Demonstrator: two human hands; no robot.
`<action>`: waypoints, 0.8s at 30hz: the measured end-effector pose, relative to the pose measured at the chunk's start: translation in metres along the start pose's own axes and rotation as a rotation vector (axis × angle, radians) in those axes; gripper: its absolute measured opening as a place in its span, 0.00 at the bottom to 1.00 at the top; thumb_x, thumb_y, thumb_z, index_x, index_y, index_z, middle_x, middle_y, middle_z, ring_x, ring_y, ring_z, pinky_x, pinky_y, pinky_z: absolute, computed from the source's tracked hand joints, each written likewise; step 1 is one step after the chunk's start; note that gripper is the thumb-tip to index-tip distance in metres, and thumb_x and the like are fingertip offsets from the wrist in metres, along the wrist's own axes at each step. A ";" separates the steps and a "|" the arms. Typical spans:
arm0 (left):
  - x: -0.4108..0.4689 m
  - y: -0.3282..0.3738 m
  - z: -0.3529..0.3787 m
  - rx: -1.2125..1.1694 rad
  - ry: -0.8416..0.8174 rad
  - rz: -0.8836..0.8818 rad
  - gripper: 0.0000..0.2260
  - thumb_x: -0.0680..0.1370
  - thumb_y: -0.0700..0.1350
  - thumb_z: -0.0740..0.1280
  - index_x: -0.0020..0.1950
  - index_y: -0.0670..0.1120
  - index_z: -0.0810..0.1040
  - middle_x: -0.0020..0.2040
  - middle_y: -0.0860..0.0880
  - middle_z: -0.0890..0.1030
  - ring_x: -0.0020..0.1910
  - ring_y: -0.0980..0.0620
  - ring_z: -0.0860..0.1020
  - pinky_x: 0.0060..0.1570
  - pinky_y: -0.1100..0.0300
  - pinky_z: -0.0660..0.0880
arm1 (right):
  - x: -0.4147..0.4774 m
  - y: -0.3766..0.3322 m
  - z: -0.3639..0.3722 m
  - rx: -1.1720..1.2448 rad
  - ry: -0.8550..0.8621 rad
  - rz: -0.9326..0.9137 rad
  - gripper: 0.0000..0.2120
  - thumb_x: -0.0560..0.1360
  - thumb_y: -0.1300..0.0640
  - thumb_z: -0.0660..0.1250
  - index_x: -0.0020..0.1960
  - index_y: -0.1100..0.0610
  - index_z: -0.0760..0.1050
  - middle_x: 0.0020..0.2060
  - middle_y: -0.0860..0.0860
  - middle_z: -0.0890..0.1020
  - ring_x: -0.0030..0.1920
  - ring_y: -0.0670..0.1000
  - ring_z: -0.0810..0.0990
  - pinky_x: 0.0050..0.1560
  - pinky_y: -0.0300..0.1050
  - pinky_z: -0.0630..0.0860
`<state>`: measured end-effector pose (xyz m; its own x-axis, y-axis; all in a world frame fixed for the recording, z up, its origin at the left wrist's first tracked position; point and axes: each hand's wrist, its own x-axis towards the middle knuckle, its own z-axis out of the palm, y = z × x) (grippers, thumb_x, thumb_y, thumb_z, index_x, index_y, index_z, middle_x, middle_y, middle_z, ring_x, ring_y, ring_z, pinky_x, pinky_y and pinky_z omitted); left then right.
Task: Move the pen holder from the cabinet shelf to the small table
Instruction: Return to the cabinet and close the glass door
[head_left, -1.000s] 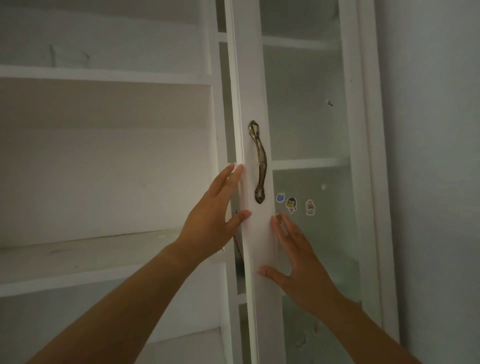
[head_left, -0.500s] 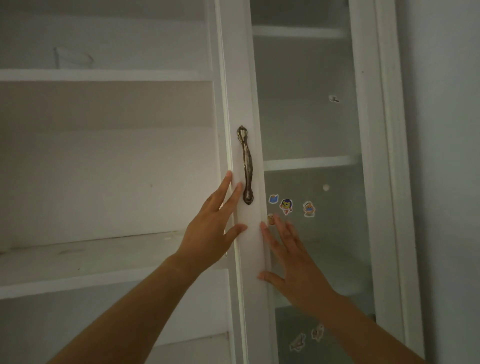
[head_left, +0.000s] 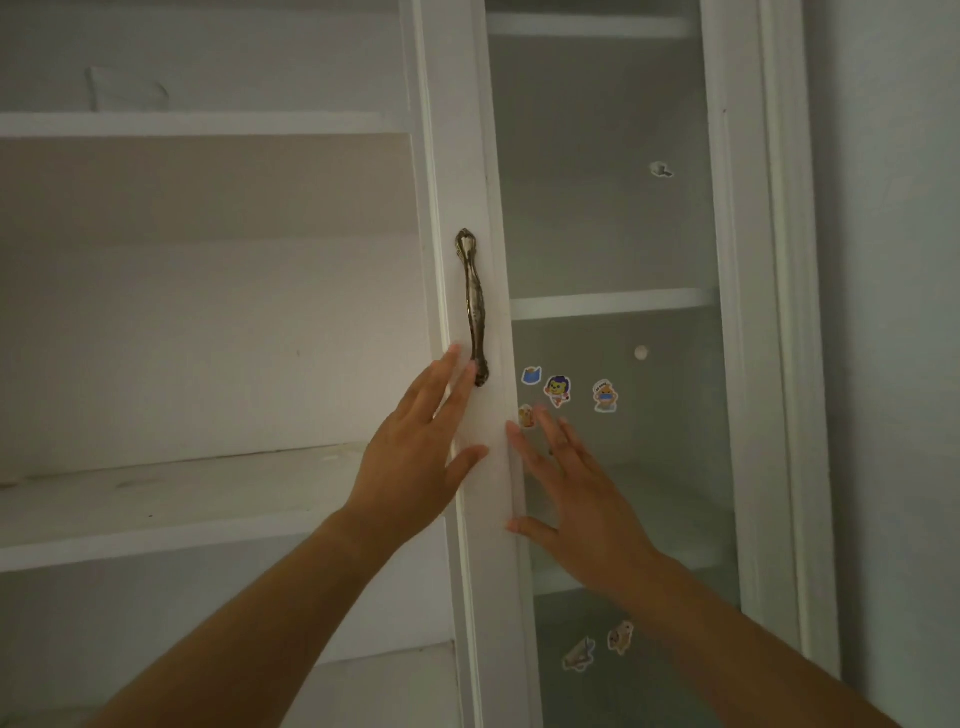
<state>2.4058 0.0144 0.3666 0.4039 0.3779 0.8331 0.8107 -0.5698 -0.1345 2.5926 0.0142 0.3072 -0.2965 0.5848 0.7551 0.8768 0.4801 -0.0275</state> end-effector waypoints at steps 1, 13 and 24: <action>-0.004 0.004 0.002 0.036 -0.003 0.022 0.36 0.73 0.55 0.65 0.75 0.50 0.48 0.75 0.53 0.45 0.73 0.51 0.49 0.64 0.54 0.57 | 0.000 0.005 -0.003 -0.014 0.012 0.001 0.43 0.71 0.41 0.65 0.73 0.42 0.38 0.75 0.47 0.37 0.74 0.52 0.37 0.72 0.50 0.51; -0.016 0.020 0.028 0.186 -0.161 -0.013 0.46 0.71 0.57 0.68 0.71 0.46 0.35 0.72 0.52 0.36 0.70 0.53 0.33 0.67 0.52 0.40 | -0.002 0.037 0.003 -0.080 0.047 0.052 0.50 0.66 0.39 0.70 0.74 0.47 0.39 0.74 0.47 0.34 0.73 0.53 0.31 0.70 0.54 0.46; -0.020 0.031 0.034 0.356 -0.055 0.057 0.49 0.60 0.59 0.75 0.71 0.38 0.57 0.71 0.42 0.58 0.69 0.44 0.59 0.61 0.48 0.60 | -0.004 0.039 0.008 -0.075 0.084 0.041 0.48 0.66 0.40 0.70 0.74 0.47 0.42 0.74 0.49 0.38 0.74 0.57 0.37 0.71 0.58 0.53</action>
<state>2.4377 0.0140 0.3275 0.4667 0.3971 0.7903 0.8792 -0.3052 -0.3658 2.6253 0.0358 0.2977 -0.2296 0.5443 0.8068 0.9144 0.4046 -0.0128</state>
